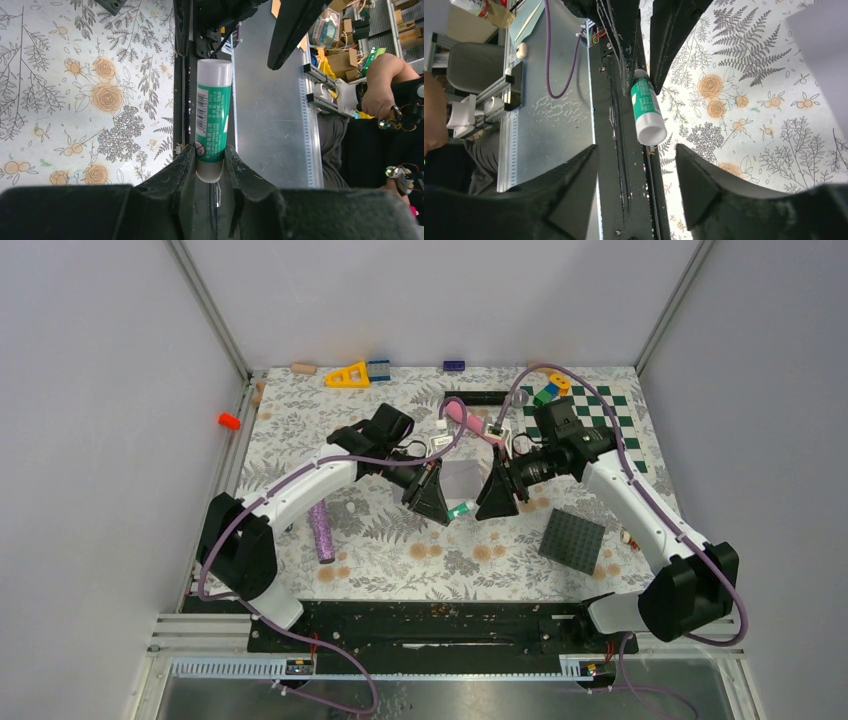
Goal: Place the letter into the envelope and seal it
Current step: Screw the solid glue.
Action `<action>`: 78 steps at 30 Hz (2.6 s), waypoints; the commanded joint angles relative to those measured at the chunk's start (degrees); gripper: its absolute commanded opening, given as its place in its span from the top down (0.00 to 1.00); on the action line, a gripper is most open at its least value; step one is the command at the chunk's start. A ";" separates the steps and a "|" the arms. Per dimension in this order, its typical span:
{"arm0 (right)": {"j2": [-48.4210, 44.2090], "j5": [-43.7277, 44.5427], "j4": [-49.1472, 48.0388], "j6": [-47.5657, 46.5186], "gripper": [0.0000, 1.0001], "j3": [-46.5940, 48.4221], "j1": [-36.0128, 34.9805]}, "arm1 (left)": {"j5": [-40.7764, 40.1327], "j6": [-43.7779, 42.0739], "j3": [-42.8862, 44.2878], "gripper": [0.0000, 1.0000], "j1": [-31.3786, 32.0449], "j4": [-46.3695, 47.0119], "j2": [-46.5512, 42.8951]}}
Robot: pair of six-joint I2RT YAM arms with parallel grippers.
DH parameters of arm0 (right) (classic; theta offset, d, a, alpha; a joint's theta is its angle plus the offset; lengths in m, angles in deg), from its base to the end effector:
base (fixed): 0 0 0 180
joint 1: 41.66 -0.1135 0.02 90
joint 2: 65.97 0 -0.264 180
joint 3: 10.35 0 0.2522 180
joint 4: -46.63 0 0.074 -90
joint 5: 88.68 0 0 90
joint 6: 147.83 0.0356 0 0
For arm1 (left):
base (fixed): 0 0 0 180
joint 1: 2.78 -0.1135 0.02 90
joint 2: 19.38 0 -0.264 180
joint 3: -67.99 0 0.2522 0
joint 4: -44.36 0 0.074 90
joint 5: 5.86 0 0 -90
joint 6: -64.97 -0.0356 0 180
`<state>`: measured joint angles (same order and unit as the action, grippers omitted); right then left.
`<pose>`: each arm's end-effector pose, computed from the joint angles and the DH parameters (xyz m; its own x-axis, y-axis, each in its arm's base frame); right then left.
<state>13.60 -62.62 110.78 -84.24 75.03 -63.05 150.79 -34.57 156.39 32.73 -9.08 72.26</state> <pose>0.2399 0.1283 0.3224 -0.4433 -0.3835 -0.8102 -0.8892 0.0743 0.4514 0.2478 -0.2170 0.2895 -0.5646 0.4836 -0.6689 0.7446 -0.0512 -0.6655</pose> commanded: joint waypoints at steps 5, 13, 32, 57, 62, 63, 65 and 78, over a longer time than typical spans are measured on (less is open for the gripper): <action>2.64 3.29 -1.57 11.20 0.27 4.63 0.09 | -3.25 -0.30 2.25 0.93 -0.64 0.31 -2.49; 13.66 0.46 2.81 27.62 0.25 11.44 3.19 | -22.26 2.20 -1.07 0.93 0.45 7.15 -8.55; 19.79 -0.95 -1.15 37.42 0.49 11.64 3.37 | -43.66 0.31 -2.04 0.95 6.77 9.36 -8.58; 21.42 0.07 -2.13 36.87 0.68 12.79 3.30 | -41.09 0.31 -2.42 0.96 7.16 9.36 -8.44; 21.13 -1.33 -1.44 33.28 0.72 12.85 3.22 | -36.15 0.33 -2.64 0.96 7.13 8.96 -8.40; 21.03 -1.27 -0.11 30.78 0.73 13.20 3.08 | -34.12 0.27 -2.63 0.96 7.20 8.63 -8.34; 20.70 -0.85 3.37 24.81 0.74 14.19 2.77 | -30.57 0.10 -2.57 0.96 7.21 8.00 -8.14; 13.80 -0.35 18.07 -7.17 0.72 13.51 2.49 | -4.43 -1.56 0.07 0.95 5.22 1.21 -4.01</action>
<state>31.94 -62.62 127.90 -80.55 88.36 -60.80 131.60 -35.21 154.20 37.84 -4.69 67.08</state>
